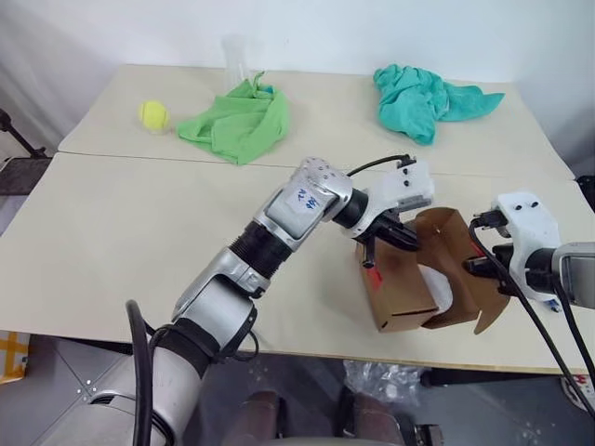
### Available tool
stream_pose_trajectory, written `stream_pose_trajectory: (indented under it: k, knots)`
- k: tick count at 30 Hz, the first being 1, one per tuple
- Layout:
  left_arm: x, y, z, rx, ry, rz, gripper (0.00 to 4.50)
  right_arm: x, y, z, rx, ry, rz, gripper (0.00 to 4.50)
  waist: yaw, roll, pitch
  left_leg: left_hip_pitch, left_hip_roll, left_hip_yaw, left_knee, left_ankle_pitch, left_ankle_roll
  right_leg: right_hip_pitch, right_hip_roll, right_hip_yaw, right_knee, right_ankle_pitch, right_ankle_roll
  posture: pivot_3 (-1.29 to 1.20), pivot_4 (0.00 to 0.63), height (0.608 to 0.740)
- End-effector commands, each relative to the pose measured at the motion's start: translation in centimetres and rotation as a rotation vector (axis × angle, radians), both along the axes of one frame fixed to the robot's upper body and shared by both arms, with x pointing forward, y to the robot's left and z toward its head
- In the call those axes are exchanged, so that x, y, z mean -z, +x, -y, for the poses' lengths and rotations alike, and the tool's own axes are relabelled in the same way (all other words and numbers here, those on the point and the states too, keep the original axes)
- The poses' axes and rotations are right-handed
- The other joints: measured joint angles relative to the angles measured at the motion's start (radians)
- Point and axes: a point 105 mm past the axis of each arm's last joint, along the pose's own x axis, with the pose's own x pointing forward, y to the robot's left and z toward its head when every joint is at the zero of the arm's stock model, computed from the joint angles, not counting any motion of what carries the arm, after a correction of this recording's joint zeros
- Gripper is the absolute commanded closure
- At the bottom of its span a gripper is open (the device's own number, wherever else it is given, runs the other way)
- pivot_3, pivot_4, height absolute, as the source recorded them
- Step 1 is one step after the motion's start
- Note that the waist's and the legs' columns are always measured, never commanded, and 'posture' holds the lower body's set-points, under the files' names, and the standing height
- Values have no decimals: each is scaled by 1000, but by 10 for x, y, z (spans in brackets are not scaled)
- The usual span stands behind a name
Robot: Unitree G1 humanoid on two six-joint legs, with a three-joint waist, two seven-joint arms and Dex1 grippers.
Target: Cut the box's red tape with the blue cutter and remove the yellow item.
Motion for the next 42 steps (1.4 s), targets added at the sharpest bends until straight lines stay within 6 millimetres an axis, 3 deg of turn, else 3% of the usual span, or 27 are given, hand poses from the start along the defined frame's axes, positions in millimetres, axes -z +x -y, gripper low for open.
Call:
stream_pose_trajectory:
  k: [1, 6, 21, 28, 37, 42]
  knots:
    - [-3, 1, 14, 17, 0, 84, 4500, -16, 0, -1, -7, -11, 57, 4451, 1, 0, 0, 0, 0, 0, 0, 0, 0, 0, 0, 0, 0, 0, 0, 0, 150, 740]
    - [14, 2, 6, 49, 62, 115, 4500, -17, -2, 0, -4, -19, 62, 4451, 1, 0, 0, -1, 0, 0, 0, 0, 1, -1, -1, 0, 0, 0, 0, 0, 150, 740]
    - [33, -7, -56, 31, 179, 101, 4500, -32, 7, 21, 106, -35, 106, 4451, 2, 1, -1, -1, 0, -2, 2, 0, 1, -1, -2, 1, 1, 0, -1, 0, 150, 740]
    - [44, -13, -66, -4, 209, 69, 4500, -32, 11, 24, 132, -17, 110, 4451, 3, 2, -1, 4, -1, -5, 3, 0, 1, 6, -2, 0, 0, 0, -1, 0, 150, 740]
    - [64, -12, -77, -48, 255, 53, 4500, -17, 14, 17, 135, 198, 115, 4451, 1, 1, -2, 8, -1, -5, 4, 0, 1, 10, -2, 2, 0, 0, -1, 0, 150, 740]
    - [74, -8, -81, -79, 271, 44, 4500, -13, 14, 22, 175, 292, 129, 4451, 1, 1, -3, 9, -1, -5, 4, 0, 2, 11, -2, 3, 1, 0, -1, 0, 150, 740]
